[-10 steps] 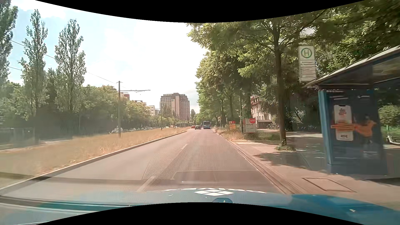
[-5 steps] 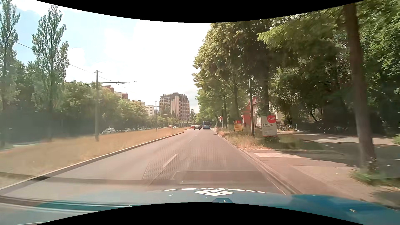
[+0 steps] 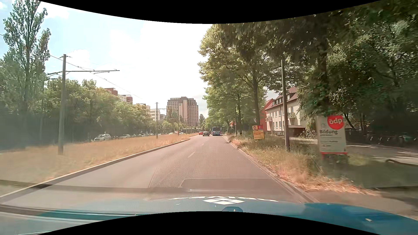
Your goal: Follow the waypoints while adhering to traffic rules and regulations
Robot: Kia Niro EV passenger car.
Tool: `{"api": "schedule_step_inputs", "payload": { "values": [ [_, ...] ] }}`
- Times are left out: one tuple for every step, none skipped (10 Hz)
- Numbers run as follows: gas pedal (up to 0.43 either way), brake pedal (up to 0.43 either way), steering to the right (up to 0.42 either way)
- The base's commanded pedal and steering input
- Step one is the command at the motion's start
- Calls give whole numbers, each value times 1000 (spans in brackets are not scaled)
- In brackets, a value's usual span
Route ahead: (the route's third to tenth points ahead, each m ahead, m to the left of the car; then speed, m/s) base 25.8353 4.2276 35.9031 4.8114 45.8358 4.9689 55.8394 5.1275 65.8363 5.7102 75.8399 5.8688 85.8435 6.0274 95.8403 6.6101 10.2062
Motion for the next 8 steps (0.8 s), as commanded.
{"api": "schedule_step_inputs", "payload": {
  "values": [
    [220, 0, -1],
    [220, 0, -1],
    [220, 0, -1],
    [220, 0, -1],
    [220, 0, -2],
    [220, 0, -2],
    [220, 0, -2],
    [220, 0, -2]
  ]
}}
